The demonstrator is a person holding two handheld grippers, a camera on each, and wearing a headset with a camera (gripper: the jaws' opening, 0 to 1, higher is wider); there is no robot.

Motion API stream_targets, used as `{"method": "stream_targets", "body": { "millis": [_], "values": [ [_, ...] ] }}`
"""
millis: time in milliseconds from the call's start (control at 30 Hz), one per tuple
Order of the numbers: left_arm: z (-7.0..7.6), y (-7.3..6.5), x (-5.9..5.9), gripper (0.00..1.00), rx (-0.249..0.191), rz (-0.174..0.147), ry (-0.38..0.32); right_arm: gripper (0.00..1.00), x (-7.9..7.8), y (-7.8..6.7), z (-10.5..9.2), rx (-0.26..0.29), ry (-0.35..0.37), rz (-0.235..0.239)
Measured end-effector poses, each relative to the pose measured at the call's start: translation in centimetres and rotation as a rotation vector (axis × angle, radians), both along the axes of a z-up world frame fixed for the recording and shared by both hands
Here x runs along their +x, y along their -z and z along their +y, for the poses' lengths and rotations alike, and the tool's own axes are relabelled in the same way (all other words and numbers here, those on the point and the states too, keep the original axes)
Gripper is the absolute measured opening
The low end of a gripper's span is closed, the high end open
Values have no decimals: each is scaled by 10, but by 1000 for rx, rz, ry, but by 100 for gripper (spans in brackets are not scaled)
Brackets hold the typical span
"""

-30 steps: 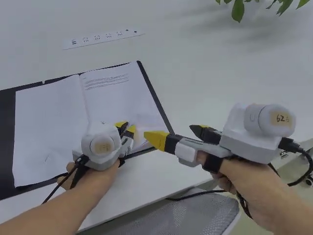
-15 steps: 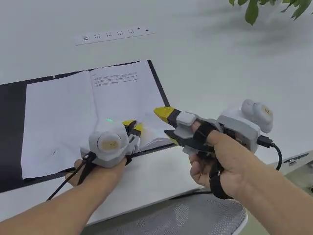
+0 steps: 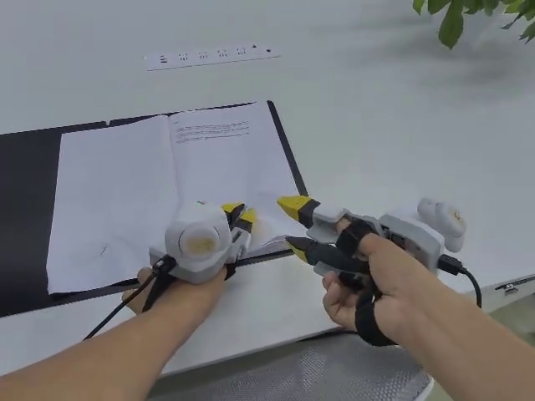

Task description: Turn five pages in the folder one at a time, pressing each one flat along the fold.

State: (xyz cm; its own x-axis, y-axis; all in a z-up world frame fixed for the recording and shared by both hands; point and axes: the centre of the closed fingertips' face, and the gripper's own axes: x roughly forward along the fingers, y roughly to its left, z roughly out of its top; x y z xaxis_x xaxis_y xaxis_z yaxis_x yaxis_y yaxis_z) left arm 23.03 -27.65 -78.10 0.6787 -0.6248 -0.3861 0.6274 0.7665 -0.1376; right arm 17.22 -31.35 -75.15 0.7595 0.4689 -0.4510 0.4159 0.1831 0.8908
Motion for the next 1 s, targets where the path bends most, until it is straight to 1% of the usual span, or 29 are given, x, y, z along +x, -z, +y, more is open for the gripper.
{"method": "stream_targets", "body": {
  "millis": [67,200,400,500,533,600,633,700,767,800,833,900,933,967,1000],
  "values": [
    [0,0,0,7,0,0,0,35,2,4,-1,-12,8,7],
    [0,-1,0,7,0,2,-1,28,4,12,-4,-33,28,26],
    [0,0,0,7,1,10,-4,11,1,22,-5,-46,50,58],
    [0,-1,0,7,1,18,-8,3,0,25,-5,-58,54,56],
    [0,-1,0,7,1,20,-9,0,0,27,-6,-63,57,65],
    [0,-1,0,7,4,21,-10,0,-1,29,-5,-75,56,60],
    [0,-1,0,7,2,26,-14,0,-2,30,-5,-71,63,64],
    [0,-2,0,7,4,32,-15,0,-2,28,-5,-74,71,51],
    [0,-2,1,8,-8,50,-21,0,-3,26,-5,-74,80,45],
    [0,-4,1,8,-9,57,-20,0,-2,24,-6,-74,90,34],
    [2,-5,-1,9,0,65,-15,0,-2,23,-7,-75,94,27],
    [2,-6,-8,14,-18,103,0,0,-1,19,-6,-78,97,10],
    [4,-7,-11,16,-14,117,0,0,0,16,-6,-81,103,-4],
    [8,-8,-14,18,-24,152,-11,0,0,10,-5,-90,100,-21],
    [11,-10,-17,20,-42,176,-13,0,0,8,-5,-96,102,-28]
  ]
}}
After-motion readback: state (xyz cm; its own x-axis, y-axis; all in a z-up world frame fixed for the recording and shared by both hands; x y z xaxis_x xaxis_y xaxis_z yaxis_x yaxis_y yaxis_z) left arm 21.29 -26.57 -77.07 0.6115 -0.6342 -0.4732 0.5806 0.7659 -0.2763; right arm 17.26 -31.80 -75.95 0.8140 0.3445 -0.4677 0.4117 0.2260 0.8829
